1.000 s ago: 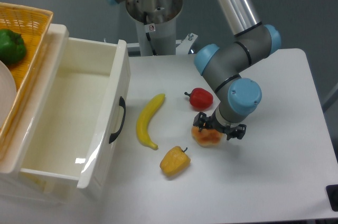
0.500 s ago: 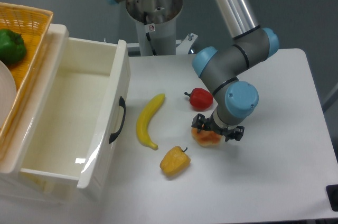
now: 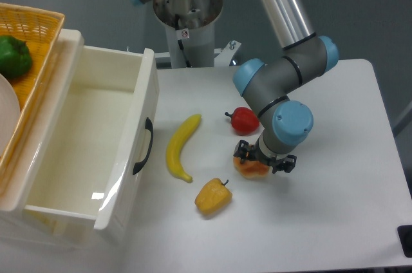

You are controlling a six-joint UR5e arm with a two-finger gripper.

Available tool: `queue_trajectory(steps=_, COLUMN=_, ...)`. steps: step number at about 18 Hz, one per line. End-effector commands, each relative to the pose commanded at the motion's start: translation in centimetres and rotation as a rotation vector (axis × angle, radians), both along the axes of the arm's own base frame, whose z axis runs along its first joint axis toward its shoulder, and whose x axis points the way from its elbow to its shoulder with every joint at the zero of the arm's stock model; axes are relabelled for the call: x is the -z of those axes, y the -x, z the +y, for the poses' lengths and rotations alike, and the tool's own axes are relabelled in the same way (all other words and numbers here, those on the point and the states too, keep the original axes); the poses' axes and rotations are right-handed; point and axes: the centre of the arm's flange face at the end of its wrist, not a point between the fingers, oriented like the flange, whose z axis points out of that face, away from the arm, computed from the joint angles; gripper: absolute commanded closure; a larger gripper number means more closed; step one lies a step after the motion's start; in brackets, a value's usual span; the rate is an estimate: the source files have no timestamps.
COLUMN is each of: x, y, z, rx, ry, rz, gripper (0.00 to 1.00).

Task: Pick up the round bread
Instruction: 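Lift the grasped bread roll up off the table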

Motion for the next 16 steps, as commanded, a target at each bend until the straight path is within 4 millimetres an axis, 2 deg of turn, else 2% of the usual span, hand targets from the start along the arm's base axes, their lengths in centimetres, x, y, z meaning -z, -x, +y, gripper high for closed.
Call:
queue_trajectory(steps=1, x=-0.1, y=0.0, z=0.0, rx=0.000, ry=-0.001, rz=0.001, gripper=0.38)
queue_trajectory(steps=5, x=-0.1, y=0.0, z=0.0, rx=0.000, ry=0.001, rz=-0.001, gripper=0.80)
queue_trajectory(steps=7, x=-0.1, y=0.0, z=0.0, rx=0.002, ry=0.001, rz=-0.003, gripper=0.93)
queue_trajectory(steps=9, x=-0.4, y=0.2, z=-0.1, rx=-0.003, ry=-0.004, rz=0.001, gripper=1.00)
queue_trajectory(steps=13, x=-0.7, y=0.3, z=-0.1, rx=-0.002, ry=-0.008, rz=0.004, gripper=1.00)
queue_trajectory(steps=16, x=-1.8, y=0.8, z=0.0, rx=-0.005, ry=-0.019, rz=0.021, gripper=1.00)
